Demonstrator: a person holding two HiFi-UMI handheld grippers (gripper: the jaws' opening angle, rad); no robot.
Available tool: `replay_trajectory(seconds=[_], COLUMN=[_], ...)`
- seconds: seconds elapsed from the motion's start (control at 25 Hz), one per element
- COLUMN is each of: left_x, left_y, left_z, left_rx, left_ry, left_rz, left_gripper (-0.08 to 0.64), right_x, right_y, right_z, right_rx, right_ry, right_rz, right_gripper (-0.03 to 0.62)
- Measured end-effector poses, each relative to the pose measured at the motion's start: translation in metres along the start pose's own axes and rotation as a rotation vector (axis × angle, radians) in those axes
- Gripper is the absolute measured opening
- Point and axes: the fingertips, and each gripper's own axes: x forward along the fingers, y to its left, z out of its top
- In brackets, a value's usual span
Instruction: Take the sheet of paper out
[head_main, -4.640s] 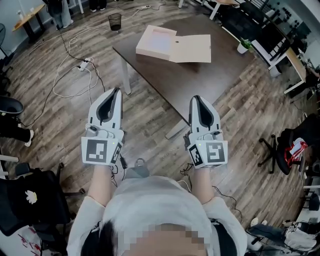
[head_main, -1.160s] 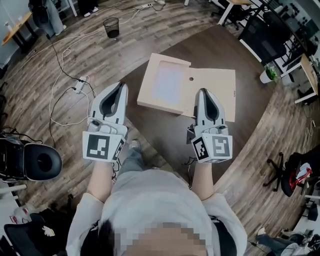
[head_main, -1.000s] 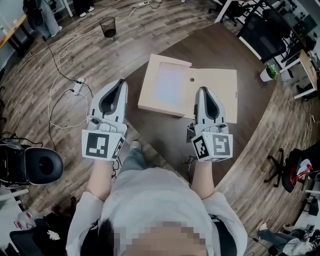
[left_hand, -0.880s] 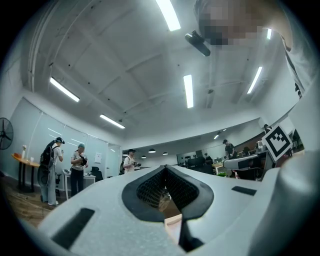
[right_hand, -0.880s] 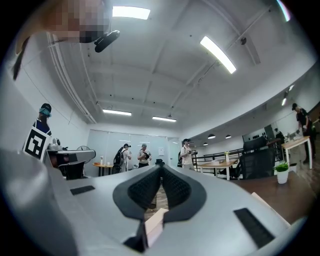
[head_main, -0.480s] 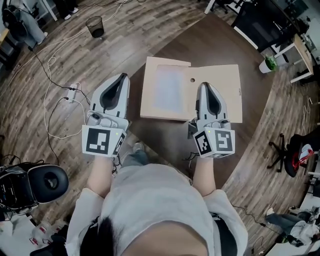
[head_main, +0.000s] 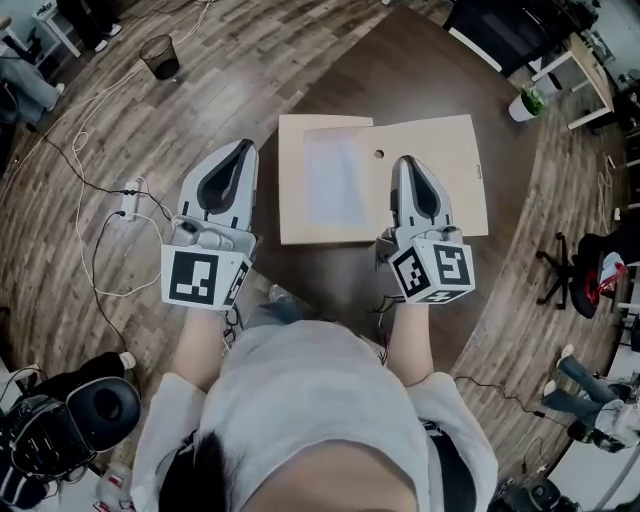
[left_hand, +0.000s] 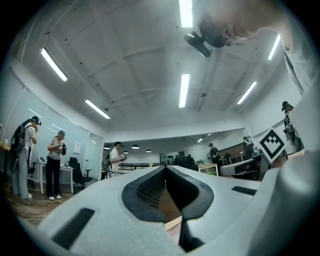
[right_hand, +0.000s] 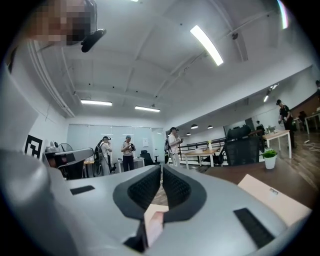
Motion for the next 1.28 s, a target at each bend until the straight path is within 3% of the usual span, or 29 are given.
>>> replay_trajectory(seconds=[0.36,0.52,1.04,1.28], left_x=[0.027,0.04,0.058,0.06], left_y=[0.02,0.028,0.025,0.029], left_z=[-0.027,-0.042,-0.081,-0.094], left_rx=[-0.041,-0.064,-0.112,-0.123], left_ry=[0.038,0.06,0.116,0.14], left_rz=[-0.062,-0.085,-0.134,-0.136], left_gripper=[0.009,0.009,0.009,0.009], right_x=[0.029,0.044,0.062,0.055], right_y=[-0.018,-0.026,-0.053,-0.058], right_z=[-0.049,-0.085,-0.189,-0.239], right_rx=[0.101,0.182,0.314,0.385], right_ry=[0.144,0.269,0.6,0.807], right_rz=[-0.053,-0.04,0.041,0.105], right_gripper=[0.018,0.02,0.021,0.114])
